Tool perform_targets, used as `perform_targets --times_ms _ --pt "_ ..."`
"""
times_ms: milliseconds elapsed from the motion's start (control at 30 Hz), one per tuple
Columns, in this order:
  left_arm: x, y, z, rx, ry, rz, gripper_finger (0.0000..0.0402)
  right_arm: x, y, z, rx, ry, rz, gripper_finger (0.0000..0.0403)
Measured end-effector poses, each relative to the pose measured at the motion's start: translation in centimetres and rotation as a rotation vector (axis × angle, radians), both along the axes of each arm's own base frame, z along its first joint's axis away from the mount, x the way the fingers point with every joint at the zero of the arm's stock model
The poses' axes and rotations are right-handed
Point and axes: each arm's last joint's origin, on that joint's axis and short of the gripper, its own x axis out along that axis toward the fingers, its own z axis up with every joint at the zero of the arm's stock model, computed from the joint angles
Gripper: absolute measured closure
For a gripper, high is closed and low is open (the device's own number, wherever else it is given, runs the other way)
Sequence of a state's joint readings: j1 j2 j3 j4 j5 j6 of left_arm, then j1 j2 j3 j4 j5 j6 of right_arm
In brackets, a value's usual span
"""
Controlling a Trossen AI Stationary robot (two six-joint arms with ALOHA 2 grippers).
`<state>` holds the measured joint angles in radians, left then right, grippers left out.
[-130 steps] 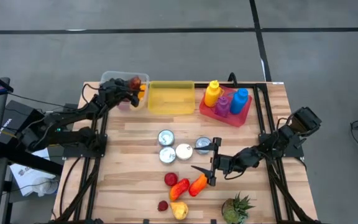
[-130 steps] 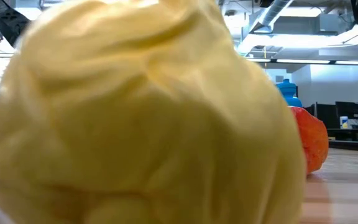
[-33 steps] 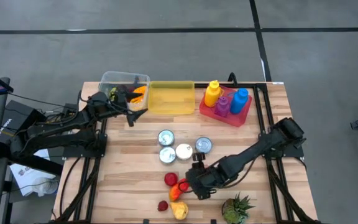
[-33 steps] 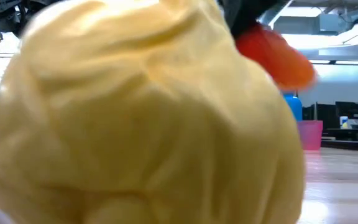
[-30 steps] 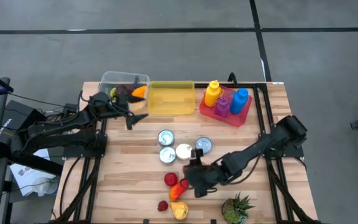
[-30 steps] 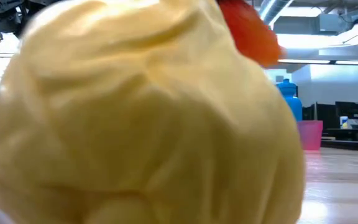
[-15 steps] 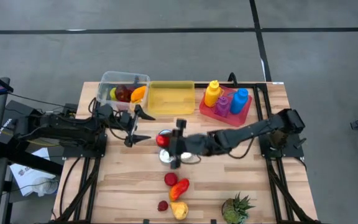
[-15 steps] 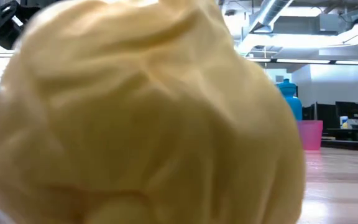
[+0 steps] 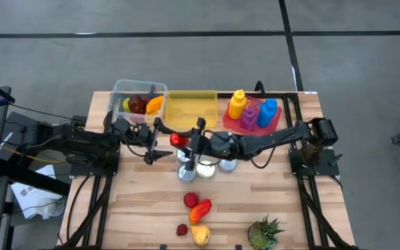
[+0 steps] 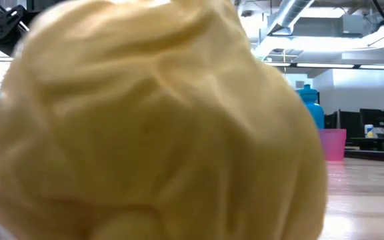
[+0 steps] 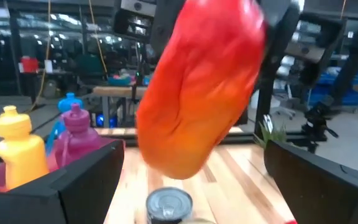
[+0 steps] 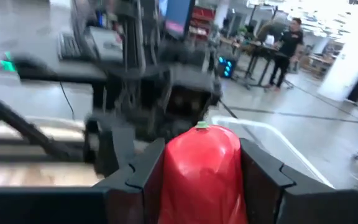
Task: Pick & Place Food Item
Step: Put the right red mango into the transparent bin
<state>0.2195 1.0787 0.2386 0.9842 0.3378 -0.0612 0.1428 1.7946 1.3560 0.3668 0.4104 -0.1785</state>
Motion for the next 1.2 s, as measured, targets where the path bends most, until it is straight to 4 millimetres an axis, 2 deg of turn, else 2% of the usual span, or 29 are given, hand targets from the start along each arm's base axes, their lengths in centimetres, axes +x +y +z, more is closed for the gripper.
perform_targets --times_ms 100,333,500,633,833,900,967,1200 --pt "0.5 -0.1 -0.1 0.0 -0.029 -0.003 0.0015 0.0 -0.3 0.4 0.016 -0.032 0.021 0.0253" --pt "2.8 -0.4 0.0 0.0 -0.049 -0.017 0.0011 0.4 -0.7 0.0 0.023 -0.042 0.026 0.0253" --pt "3.9 -0.2 -0.3 -0.011 -0.019 0.005 0.003 0.4 -0.7 0.0 0.026 -0.039 0.032 0.0253" --pt "4.0 -0.1 -0.5 -0.018 -0.008 0.049 0.0077 0.4 -0.6 0.0 0.029 -0.039 0.052 0.0253" --pt "4.0 -0.1 -0.4 -0.008 -0.014 0.05 0.0199 0.4 -0.6 0.0 0.038 -0.044 0.05 0.0253" --pt "4.0 -0.1 -0.4 -0.008 -0.015 0.051 0.0217 0.4 -0.6 0.1 0.038 -0.045 0.05 0.0251" --pt "4.0 -0.1 -0.4 -0.008 -0.014 0.05 0.0217 0.4 -0.6 0.1 0.035 -0.049 0.051 0.0228" --pt "3.9 0.0 -0.6 -0.007 0.004 0.055 0.0217 0.4 -0.5 1.1 0.006 -0.14 0.056 0.0108"
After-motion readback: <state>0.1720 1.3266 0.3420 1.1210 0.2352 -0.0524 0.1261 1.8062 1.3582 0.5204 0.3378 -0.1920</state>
